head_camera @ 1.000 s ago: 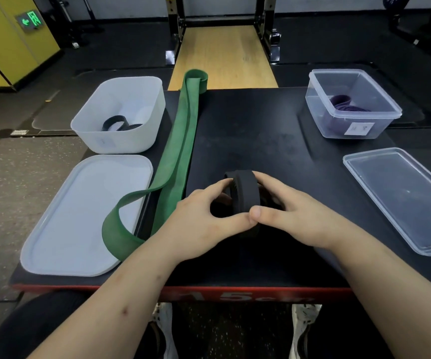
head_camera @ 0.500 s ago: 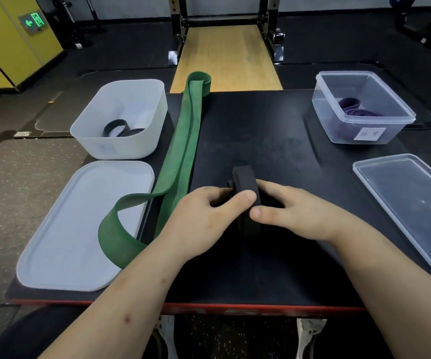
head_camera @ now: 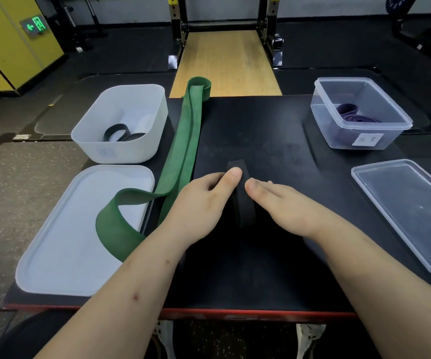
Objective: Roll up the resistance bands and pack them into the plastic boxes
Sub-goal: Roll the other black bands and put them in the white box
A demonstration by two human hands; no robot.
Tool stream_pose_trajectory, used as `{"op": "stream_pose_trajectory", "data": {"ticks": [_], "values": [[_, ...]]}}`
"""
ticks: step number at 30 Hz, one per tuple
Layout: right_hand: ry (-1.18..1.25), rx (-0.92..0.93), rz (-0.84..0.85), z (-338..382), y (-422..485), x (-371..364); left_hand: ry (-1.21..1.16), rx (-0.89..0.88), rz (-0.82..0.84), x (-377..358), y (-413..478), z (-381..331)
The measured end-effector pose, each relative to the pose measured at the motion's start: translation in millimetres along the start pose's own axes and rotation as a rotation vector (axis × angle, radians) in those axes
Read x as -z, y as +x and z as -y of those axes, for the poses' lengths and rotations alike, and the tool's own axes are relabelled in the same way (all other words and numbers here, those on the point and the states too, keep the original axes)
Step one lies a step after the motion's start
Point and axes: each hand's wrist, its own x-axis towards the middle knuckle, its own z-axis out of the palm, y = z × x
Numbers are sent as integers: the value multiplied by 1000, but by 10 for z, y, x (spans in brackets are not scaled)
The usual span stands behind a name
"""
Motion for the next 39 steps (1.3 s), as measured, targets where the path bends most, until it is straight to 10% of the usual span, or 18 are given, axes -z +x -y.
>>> {"op": "stream_pose_trajectory", "data": {"ticks": [11,24,39], "values": [[34,111,-137,14,-10,41,-392,5,71,-59,-196,87],[-486,90,-28,-72,-138,-27,493,-158,173,36,-181,231],[-574,93,-102,-28,-141,-37,824,-338,149,-7,-180,347]]}}
